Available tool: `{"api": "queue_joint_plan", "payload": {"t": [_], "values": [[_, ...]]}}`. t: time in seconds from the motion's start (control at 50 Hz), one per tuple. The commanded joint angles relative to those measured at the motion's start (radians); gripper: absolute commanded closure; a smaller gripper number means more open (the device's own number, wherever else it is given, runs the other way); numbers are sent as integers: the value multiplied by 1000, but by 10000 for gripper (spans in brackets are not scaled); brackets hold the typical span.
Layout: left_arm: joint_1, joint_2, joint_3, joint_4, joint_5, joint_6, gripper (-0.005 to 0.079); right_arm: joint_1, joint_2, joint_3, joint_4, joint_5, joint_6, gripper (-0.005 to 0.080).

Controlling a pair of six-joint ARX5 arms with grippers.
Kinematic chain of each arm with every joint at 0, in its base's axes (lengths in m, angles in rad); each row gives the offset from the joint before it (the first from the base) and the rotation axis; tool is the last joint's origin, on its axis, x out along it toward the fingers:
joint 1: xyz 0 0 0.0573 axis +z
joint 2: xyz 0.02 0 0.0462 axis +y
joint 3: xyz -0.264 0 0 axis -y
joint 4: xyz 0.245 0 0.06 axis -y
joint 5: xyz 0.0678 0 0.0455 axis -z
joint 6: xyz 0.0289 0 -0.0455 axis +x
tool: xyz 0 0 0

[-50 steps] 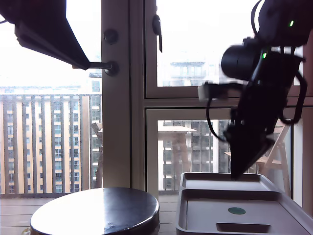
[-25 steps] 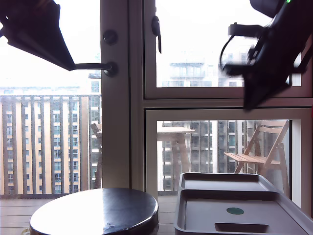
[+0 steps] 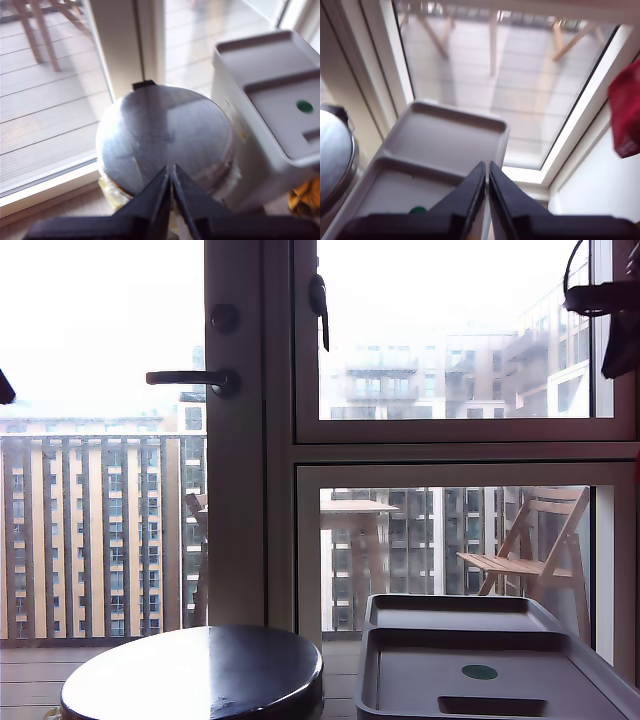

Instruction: First open the recycling bin's lid, then pick the cardboard sleeve and place it inside the bin before closing the lid

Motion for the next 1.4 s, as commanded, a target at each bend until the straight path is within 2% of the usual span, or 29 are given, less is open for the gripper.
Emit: {"api": "queue_joint_plan", "payload": {"t": [0.0,0.18,0.42,0.54,0.62,0.88,0.98,1.1,1.38], "values": [[43,-27,-35,30,17,-13,762,-10,-39,-61,30,-16,2,765],[119,-92,-107,122,25,-72,762,-16,-153,-186,119,-32,50,765],[120,-203,-211,176,16,-113,761,-16,-347,-336,179,-10,57,765],[118,-288,-254,193,-8,-178,761,-11,-455,-404,188,3,68,765],[113,-343,-278,207,-55,-183,761,-2,-526,-452,206,13,79,765],[101,-546,-386,210,-80,-199,761,19,-710,-585,222,11,82,765],[101,-618,-432,180,-89,-217,761,35,-764,-615,178,9,86,765],[101,-677,-438,64,-75,-254,761,48,-811,-616,64,-20,138,765],[101,-695,-438,-90,-72,-252,761,47,-813,-616,-116,-17,134,765]]}}
